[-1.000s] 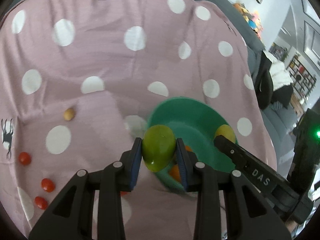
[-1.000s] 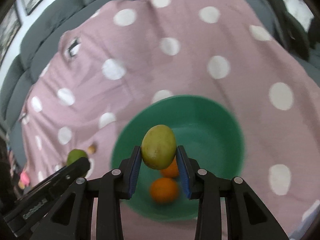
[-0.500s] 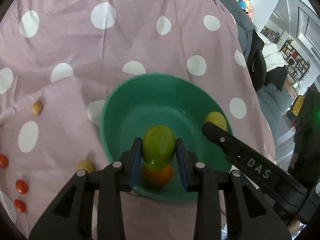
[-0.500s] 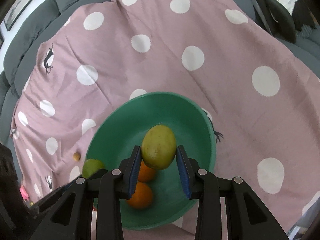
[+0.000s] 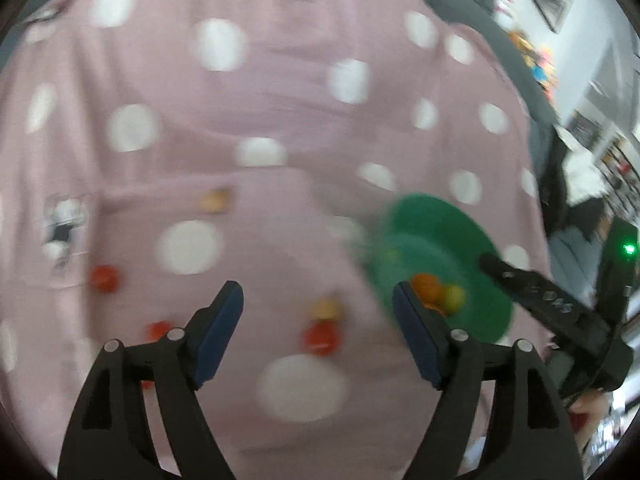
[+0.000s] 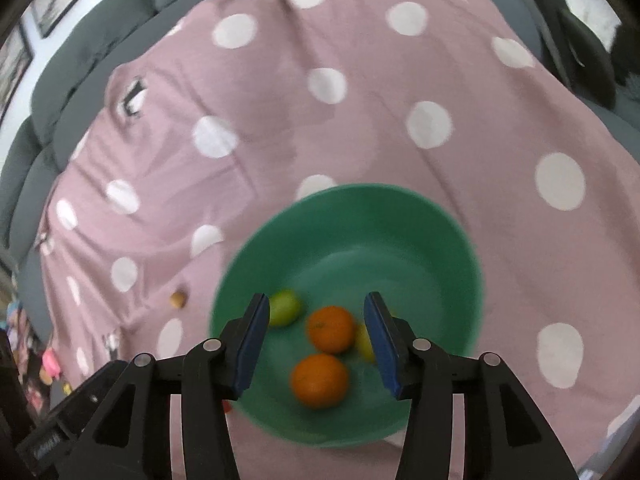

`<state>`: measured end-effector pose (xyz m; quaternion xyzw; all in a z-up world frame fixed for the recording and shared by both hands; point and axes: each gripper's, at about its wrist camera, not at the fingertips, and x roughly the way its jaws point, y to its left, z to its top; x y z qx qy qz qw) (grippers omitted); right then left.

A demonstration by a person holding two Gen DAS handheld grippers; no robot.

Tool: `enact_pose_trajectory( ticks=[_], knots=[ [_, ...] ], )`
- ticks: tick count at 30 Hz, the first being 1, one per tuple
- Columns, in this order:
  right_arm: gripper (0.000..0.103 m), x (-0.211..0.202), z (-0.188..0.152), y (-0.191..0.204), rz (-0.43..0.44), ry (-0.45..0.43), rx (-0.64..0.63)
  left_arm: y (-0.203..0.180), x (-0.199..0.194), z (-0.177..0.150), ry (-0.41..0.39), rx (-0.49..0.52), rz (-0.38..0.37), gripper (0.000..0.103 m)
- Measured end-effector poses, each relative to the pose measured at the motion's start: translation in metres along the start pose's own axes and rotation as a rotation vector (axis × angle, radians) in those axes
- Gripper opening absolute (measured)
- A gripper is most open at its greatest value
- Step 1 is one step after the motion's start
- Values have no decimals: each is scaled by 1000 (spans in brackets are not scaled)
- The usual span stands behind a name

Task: Organize fruits
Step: 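Open both grippers to drop the pear and lime into the green bowl, then grasp a red tomato with the right gripper while the left grasps another tomato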

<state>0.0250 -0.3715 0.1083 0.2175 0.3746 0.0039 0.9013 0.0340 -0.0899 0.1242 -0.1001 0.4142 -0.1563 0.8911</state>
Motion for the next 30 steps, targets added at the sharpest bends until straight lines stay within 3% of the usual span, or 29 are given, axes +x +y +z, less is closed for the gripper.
enact_pose_trajectory(
  ticks=[6,10,19,23,27,30],
  knots=[
    [50,12,-14,53,112,69,-112,78,-33,-24,-76,-144,124,84],
    [50,29,-34,90,152,148,-209,110,-31,-38,-43,-209,176,84],
    [50,55,-61,115,89,223,-192,114,-15,-46,61,-210,131,82],
    [50,64,-74,110,62,260,-161,113,-11,-53,89,-196,144,66],
    [50,71,-87,110,-81,238,-222,116,-3,-61,145,-202,146,52],
    [50,77,-89,110,-106,242,-242,117,2,-61,159,-208,157,48]
  ],
)
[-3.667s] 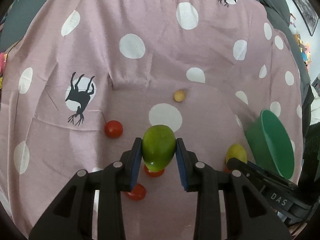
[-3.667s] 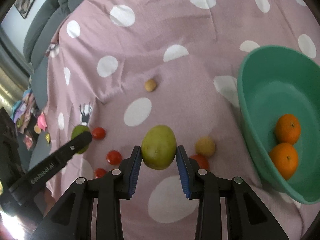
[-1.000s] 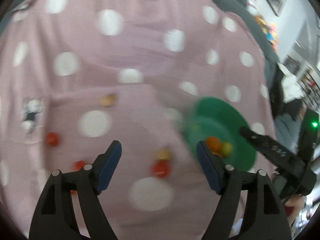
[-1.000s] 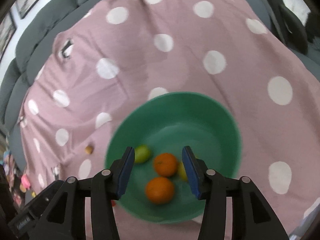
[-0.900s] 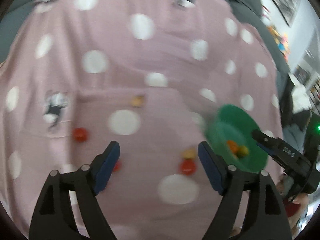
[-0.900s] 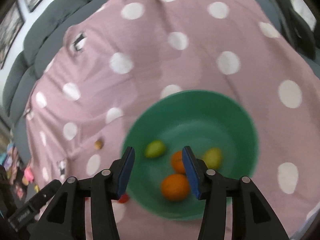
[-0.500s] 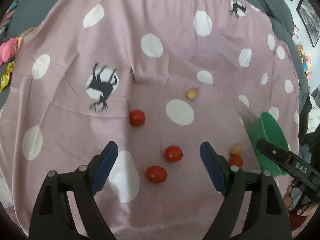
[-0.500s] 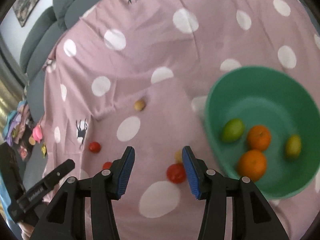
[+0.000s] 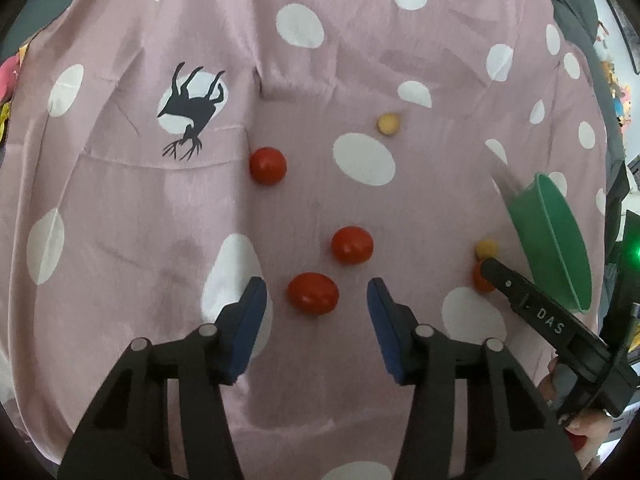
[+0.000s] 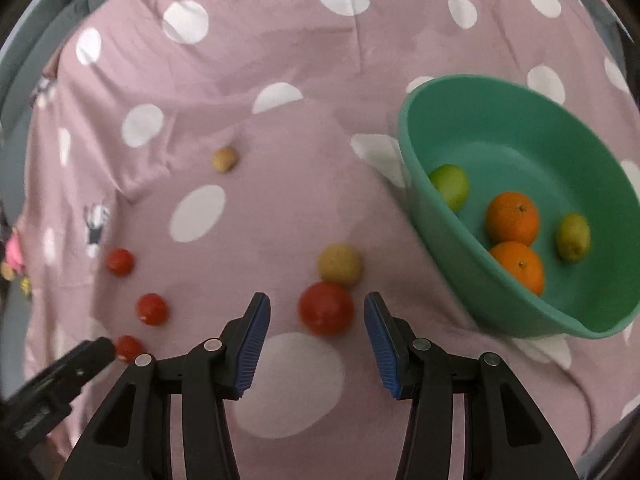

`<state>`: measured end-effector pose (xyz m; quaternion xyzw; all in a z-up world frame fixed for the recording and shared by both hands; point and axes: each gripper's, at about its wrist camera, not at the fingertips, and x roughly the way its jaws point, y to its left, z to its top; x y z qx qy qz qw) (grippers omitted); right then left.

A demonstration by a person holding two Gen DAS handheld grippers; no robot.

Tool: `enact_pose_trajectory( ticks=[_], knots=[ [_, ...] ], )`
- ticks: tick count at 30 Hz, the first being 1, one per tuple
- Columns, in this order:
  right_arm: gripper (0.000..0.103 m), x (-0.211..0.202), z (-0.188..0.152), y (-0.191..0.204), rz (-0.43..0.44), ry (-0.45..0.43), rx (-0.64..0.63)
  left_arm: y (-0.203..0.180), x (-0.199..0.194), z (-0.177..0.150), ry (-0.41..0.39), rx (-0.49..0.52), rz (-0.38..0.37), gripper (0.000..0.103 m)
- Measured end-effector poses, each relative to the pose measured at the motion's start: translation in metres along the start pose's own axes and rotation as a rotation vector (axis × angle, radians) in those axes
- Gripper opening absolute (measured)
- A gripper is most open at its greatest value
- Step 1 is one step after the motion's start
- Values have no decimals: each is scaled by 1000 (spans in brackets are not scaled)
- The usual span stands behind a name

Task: Organize fruits
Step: 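Grasp a red tomato with the right gripper while the left grasps another tomato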

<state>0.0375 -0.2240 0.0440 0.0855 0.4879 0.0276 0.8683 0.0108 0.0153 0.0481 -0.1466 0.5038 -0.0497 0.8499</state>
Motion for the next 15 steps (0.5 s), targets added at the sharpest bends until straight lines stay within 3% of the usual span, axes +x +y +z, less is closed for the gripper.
enact_pose_trajectory(
  ticks=[7,11,13,15],
  knots=[
    [49,10,0,0,-32,7,-30,1,7,2,17,-7,36,41],
    [39,11,0,1,-33,0,-32,-2,10,3,16,6,37,40],
    [33,9,0,1,-34,-3,-39,-4,13,3,18,12,35,35],
    [33,9,0,1,-28,-7,-42,-2,19,3,48,0,9,21]
  ],
)
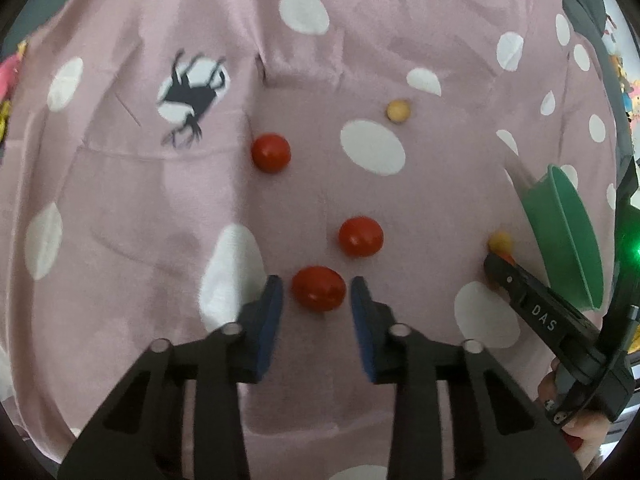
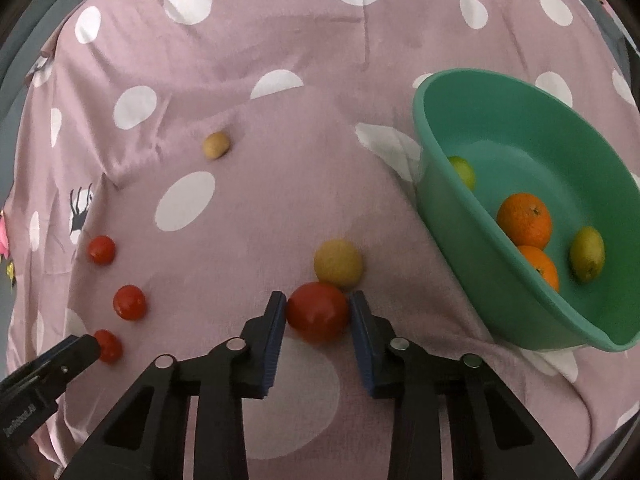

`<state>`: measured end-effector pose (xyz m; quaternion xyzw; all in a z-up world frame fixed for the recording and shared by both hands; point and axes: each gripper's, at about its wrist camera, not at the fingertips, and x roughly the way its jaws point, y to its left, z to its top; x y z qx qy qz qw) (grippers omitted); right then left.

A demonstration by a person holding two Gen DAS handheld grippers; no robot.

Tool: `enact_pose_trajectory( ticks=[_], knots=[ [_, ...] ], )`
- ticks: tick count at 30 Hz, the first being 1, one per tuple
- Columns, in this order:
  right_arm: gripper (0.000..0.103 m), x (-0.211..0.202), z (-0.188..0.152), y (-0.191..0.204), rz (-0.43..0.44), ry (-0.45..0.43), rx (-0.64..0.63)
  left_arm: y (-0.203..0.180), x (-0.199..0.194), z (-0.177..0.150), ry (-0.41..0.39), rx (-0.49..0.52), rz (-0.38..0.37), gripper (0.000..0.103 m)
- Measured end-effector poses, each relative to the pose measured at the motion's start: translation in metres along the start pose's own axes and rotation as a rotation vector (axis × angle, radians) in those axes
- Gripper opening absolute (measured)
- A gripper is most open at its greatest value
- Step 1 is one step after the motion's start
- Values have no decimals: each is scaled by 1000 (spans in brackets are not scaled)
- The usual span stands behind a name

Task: Organize fruits
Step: 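Grasp a red tomato with the right gripper while the left grasps another tomato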

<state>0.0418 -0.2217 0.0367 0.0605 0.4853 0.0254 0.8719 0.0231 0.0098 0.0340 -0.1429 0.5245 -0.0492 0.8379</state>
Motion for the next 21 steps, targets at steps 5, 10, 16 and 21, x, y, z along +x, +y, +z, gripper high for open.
enact_pose_trajectory(
  ticks=[5,10,16,21],
  knots=[
    [32,0,0,-1,36,9,13,1,2,0,0,0,2,24],
    [32,-1,0,-2,67,18,15,1,3,1,2,-13,-6,24],
    [32,-1,0,-1,75,15,11,3,3,0,-9,-36,-21,23],
    [32,-1,0,-2,83,14,13,7,1,-1,-15,-44,-29,22]
  ],
)
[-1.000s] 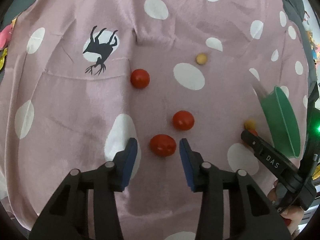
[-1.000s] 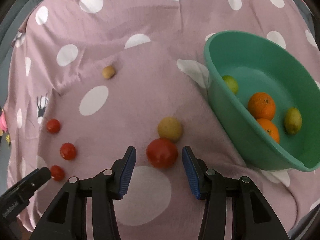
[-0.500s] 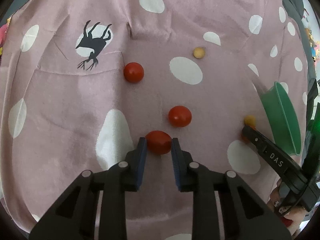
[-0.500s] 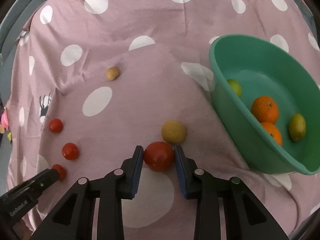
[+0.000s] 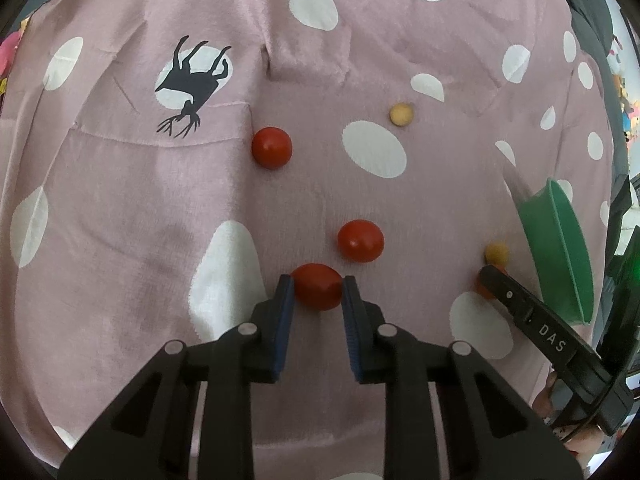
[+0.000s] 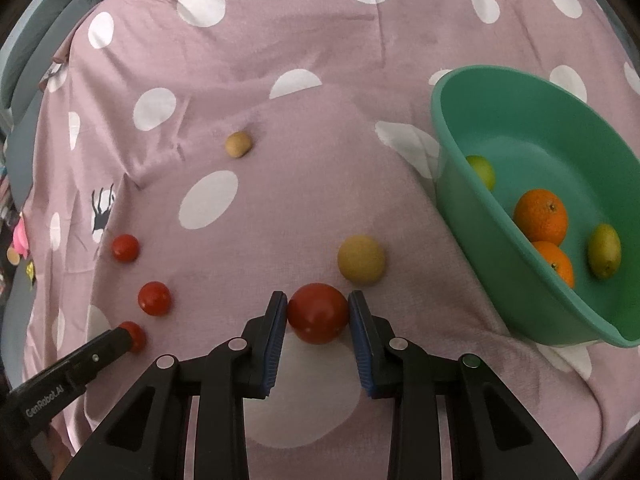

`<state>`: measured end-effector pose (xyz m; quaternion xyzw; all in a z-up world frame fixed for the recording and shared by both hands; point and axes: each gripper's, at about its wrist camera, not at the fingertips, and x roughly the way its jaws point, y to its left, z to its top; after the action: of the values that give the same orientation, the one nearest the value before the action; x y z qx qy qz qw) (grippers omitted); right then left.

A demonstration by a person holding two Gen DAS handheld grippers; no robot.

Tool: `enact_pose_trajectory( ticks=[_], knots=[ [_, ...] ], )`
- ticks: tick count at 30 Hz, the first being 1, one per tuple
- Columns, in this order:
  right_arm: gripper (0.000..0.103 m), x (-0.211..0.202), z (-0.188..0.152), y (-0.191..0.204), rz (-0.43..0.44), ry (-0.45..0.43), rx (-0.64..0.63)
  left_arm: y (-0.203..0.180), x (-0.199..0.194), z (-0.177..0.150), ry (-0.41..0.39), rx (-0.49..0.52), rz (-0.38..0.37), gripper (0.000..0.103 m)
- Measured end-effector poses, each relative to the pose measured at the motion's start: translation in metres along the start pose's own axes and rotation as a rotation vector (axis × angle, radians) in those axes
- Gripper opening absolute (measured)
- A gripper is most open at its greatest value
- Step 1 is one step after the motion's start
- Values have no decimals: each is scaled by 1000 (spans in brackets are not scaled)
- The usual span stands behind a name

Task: Organize fruits
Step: 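Grasp a red tomato with the right gripper while the left grasps another tomato, then carry both held tomatoes over the green bowl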

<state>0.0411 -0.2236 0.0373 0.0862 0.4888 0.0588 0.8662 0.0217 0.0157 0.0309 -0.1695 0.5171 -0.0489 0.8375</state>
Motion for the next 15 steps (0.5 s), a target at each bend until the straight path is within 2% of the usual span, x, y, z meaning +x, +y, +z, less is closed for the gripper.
enact_pose_trajectory(
  ticks=[5,15],
  knots=[
    [32,-1,0,-1,7,-4,-1,0,-3,1,-8,13,-4,18],
    [32,1,0,-2,15,10,0,1,-3,5,4,-29,-35,19]
  ],
)
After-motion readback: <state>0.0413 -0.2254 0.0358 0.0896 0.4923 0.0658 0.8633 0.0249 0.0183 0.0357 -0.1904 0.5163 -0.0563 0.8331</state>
